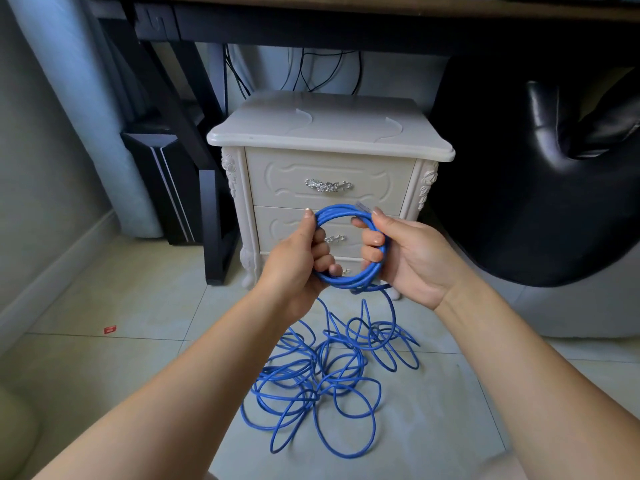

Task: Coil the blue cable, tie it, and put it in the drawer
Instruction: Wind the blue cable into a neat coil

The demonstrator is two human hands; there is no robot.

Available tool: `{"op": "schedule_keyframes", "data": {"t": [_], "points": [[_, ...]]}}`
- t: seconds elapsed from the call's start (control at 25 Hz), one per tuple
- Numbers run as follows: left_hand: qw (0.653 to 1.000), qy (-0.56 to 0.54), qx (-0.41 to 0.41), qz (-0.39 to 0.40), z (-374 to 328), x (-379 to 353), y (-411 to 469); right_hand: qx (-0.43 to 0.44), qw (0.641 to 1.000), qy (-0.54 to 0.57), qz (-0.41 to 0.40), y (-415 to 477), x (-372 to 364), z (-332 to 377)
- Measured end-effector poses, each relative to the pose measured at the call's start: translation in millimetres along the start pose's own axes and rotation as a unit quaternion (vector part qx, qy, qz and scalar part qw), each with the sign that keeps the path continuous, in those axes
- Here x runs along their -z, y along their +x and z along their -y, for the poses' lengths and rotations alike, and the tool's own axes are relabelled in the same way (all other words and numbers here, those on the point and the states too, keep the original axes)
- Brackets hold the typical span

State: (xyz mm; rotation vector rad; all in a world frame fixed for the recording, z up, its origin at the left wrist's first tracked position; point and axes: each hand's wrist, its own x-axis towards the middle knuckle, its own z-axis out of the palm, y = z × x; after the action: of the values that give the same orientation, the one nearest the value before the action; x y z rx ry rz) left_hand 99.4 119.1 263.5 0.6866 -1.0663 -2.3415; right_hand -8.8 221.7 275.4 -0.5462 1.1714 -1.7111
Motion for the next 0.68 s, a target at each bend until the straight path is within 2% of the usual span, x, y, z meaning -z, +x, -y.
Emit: {"op": "schedule_keyframes", "data": {"t": [0.16, 0.28, 0.36, 0.52, 0.68], "points": [[0.998, 0.036, 0.019, 0.054, -3.6, 3.0, -6.3, 0.047, 0.993, -0.094, -0.052, 3.0, -2.5, -2.8], [0.99, 0.131, 0.004, 0.055, -12.4, 8.2, -5.5, 0.062, 0.974, -0.212, -0.042, 0.2, -6.3, -4.3], [0.971, 0.224, -0.035, 0.073, -16.3, 10.0, -5.2, 0.062, 0.964, -0.254, -0.036, 0.1, -7.3, -5.4], [0.86, 0.467, -0.191, 0.079, -13.8, 9.5, -8.2, 0.067, 0.961, -0.265, -0.045, 1.7, -6.6, -3.9], [0.792, 0.545, -0.264, 0.079, -14.9, 9.1, -6.9, 0.048, 0.959, -0.279, -0.001, 1.0, -5.0, -1.0]]}}
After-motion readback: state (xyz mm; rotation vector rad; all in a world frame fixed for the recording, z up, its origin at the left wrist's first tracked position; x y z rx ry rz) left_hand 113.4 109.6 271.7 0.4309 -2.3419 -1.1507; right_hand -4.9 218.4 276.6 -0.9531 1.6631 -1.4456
